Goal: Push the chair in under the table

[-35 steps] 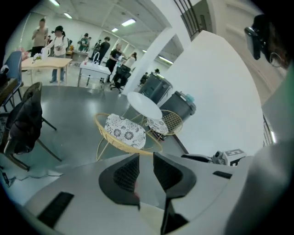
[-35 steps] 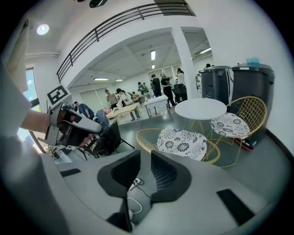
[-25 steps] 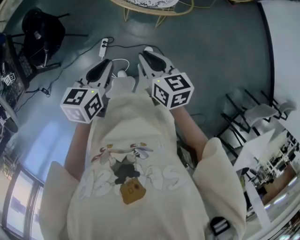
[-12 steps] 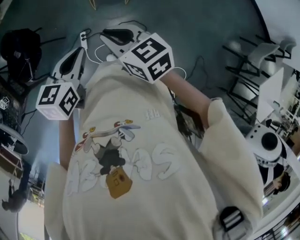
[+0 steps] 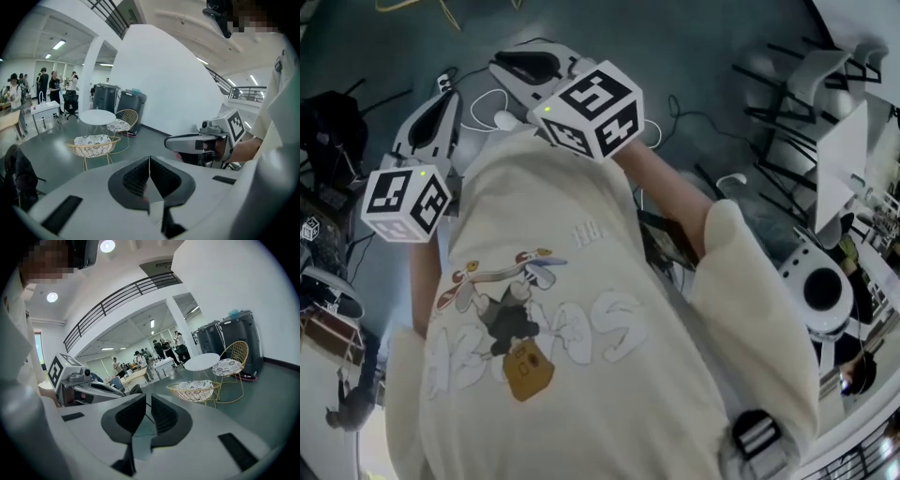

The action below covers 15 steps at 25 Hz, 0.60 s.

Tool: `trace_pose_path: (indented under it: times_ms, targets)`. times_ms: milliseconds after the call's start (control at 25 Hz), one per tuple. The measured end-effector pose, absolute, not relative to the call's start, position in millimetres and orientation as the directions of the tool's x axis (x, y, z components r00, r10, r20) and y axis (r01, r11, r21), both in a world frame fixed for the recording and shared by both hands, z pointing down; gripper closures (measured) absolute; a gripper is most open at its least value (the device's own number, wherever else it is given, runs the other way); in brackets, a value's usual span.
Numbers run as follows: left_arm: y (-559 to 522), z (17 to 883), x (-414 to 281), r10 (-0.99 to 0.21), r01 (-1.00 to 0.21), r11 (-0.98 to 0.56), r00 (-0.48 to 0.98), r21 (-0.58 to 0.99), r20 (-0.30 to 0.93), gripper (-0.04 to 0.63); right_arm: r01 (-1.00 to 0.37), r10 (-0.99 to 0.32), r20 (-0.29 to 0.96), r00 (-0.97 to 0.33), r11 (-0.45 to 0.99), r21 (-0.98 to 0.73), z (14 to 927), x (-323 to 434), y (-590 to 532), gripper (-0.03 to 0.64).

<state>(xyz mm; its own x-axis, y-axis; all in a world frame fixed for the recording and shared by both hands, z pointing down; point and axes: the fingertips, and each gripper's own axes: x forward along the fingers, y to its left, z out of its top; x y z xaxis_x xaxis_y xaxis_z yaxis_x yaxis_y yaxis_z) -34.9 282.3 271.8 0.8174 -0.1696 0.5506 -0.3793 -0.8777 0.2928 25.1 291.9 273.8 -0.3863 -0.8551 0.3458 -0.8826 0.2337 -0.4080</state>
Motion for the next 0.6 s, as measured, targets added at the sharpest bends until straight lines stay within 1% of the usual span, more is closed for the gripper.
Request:
trace_pose_path:
  times_ms: [280, 600]
  targets:
    - [312, 275, 15, -0.138, -0.352, -0.885, 0.823, 0.304, 0.551, 0.581, -0.871, -0.84, 0.357, -0.409, 0.242, -0.428, 283, 61, 315, 0.577]
    - [321, 275, 63, -0.207, -0.407, -0.851, 0.84, 0.332, 0.502, 0.581, -0.849, -0.844, 0.332, -0.422, 0.24, -0.47, 293, 98, 330, 0.577]
